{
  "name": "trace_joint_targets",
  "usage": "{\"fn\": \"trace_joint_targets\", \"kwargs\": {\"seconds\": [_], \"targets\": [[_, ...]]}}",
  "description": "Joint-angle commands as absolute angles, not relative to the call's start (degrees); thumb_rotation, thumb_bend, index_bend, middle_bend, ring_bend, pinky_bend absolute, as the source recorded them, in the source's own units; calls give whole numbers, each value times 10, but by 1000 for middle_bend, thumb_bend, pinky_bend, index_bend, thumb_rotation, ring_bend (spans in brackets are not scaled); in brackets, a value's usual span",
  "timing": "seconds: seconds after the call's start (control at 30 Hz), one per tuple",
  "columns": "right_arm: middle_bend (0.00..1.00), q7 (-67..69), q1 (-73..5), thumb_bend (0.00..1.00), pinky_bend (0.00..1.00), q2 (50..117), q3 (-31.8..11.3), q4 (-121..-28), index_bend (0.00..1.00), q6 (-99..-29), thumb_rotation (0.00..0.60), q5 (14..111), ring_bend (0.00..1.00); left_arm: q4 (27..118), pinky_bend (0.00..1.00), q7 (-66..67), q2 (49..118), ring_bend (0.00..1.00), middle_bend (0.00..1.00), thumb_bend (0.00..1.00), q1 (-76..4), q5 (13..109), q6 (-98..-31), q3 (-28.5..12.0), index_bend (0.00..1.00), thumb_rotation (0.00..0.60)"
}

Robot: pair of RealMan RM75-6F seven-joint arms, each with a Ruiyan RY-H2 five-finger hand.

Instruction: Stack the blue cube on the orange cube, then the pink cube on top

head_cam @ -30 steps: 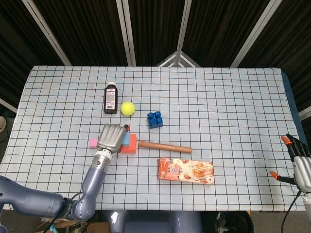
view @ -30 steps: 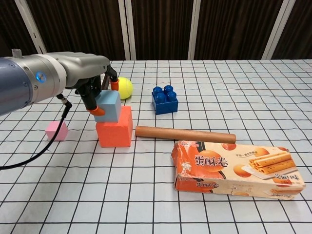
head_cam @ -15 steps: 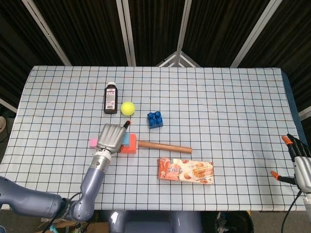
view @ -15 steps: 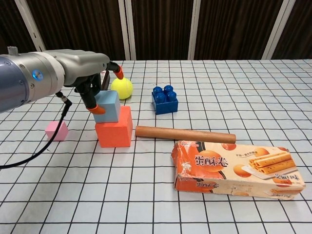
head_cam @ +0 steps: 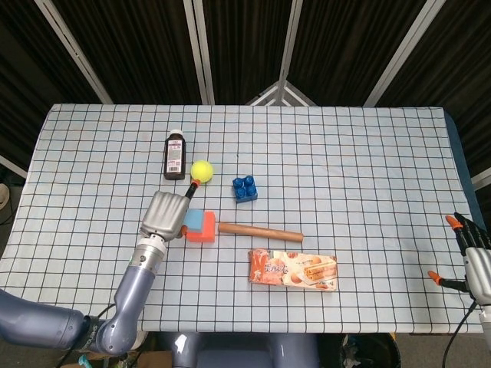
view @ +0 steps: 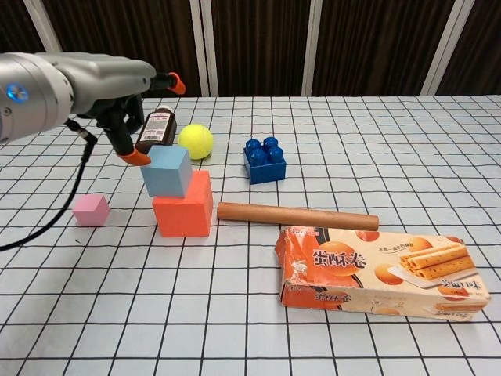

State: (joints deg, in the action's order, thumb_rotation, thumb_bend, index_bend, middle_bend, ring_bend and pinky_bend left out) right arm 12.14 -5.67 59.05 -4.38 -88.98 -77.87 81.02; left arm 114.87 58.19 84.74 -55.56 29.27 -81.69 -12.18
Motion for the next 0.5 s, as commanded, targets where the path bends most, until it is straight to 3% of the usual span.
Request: {"fn": "trace_joint_targets", "kwargs": {"seconds": [0.03,0.23,0.5], "targets": [[7,118,-57,129,103,590,-44,-891,0,-777,600,809,29,1171,863,577,824,812,842,285,-544,305,-824,-114,0,600],[7,107,-58,129,103,591,-44,-898,0,-775,600,806,29,1181,863,573,806,812,842,285,-534,314,-822,-101,70,600],[7,103,-58,128,103,591,-45,-899,0,-774,600,802,29,1136,864,559,833,813,843,284,-543,310,-775,-96,146,600]]}}
